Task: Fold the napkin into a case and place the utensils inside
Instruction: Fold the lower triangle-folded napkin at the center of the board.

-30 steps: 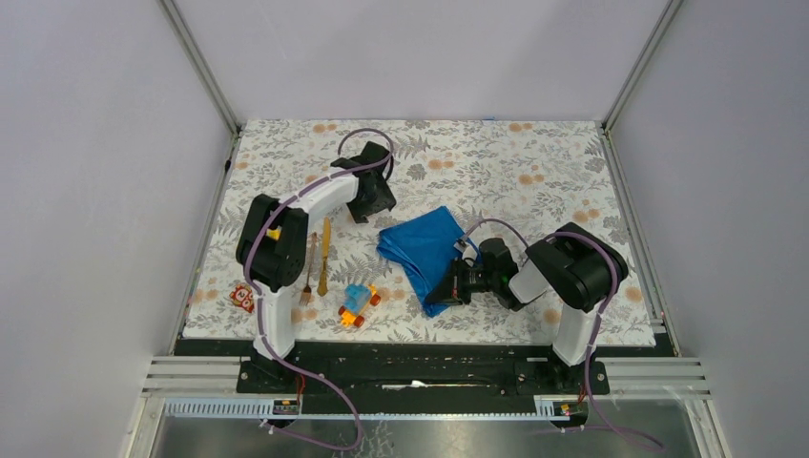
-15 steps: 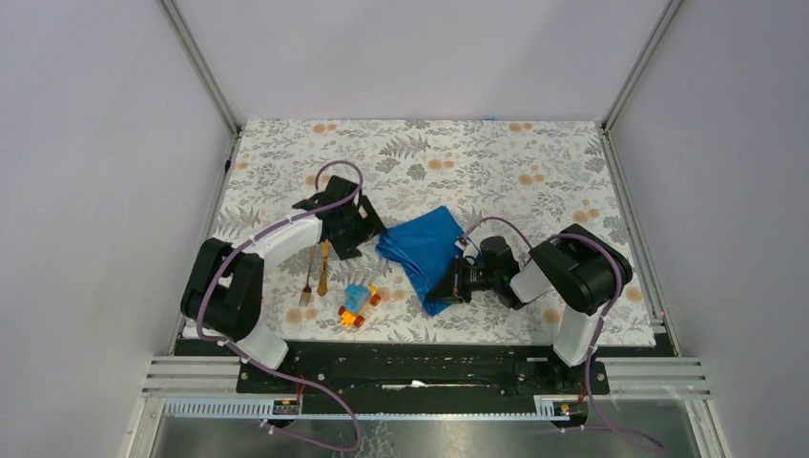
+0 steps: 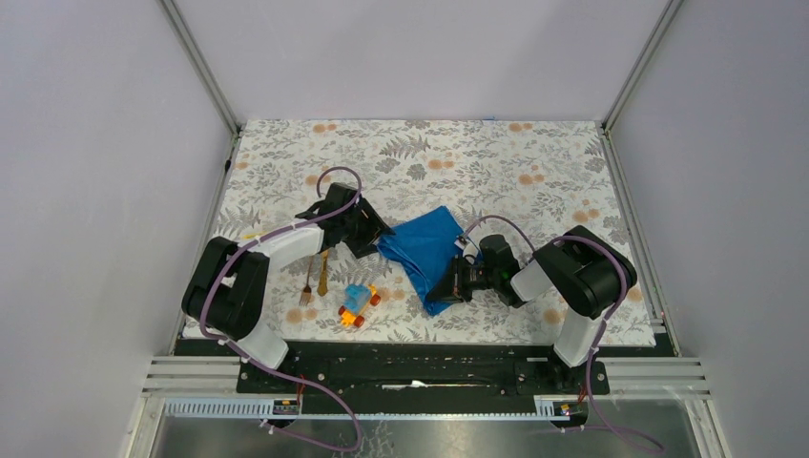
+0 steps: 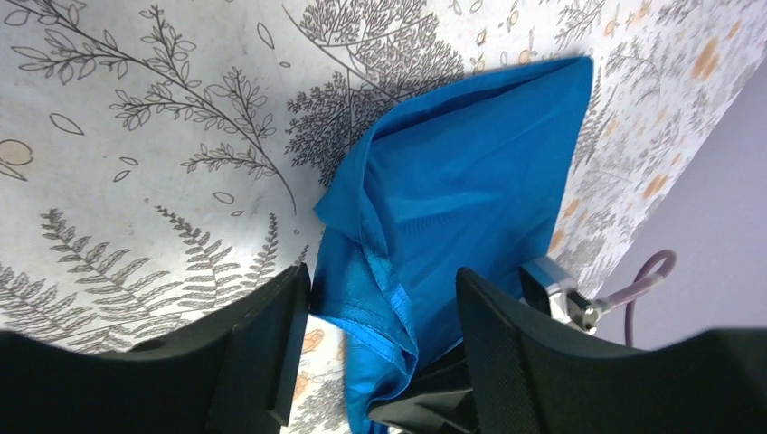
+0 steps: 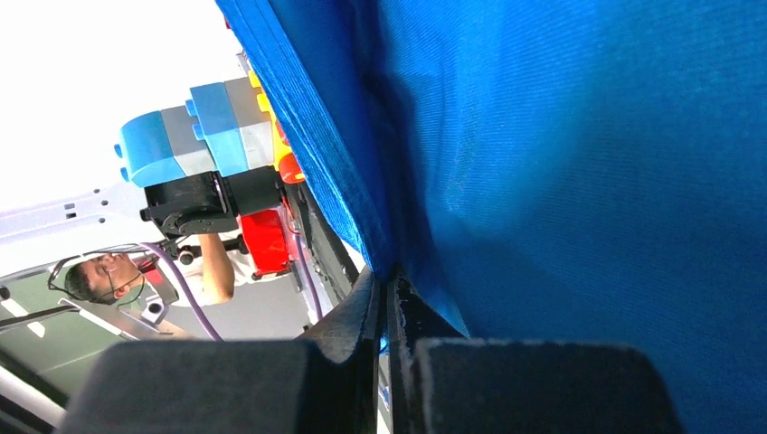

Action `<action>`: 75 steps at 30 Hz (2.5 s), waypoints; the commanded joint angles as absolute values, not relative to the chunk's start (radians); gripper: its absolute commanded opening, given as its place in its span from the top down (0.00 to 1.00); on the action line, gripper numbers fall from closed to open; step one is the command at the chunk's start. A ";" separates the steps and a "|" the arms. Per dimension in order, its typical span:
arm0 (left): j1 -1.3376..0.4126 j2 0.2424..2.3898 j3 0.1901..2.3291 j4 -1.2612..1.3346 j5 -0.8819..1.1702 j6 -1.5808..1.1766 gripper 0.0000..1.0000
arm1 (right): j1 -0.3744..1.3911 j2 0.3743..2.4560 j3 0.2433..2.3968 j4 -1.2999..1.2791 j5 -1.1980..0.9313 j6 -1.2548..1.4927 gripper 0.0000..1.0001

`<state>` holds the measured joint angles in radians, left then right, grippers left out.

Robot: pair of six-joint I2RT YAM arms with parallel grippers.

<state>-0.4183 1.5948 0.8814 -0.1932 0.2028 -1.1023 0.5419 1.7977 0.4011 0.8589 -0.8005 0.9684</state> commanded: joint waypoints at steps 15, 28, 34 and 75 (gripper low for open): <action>-0.425 1.688 0.985 -0.206 0.191 -1.093 0.59 | 0.537 1.711 0.444 0.728 -0.775 0.851 1.00; -0.323 1.585 1.005 -0.344 0.146 -0.991 0.97 | 0.700 1.747 0.558 0.670 -0.753 0.823 1.00; -0.315 1.558 1.062 -0.416 0.100 -0.971 1.00 | 0.740 1.804 0.599 0.818 -0.812 0.944 1.00; -0.453 1.715 1.292 -0.408 -0.056 -1.079 1.00 | 0.740 1.879 0.614 0.977 -0.882 1.063 1.00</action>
<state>-0.4175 1.6299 1.2308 -0.5278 -0.0364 -1.0470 0.7395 1.8595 0.6659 0.9100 -0.8185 1.0283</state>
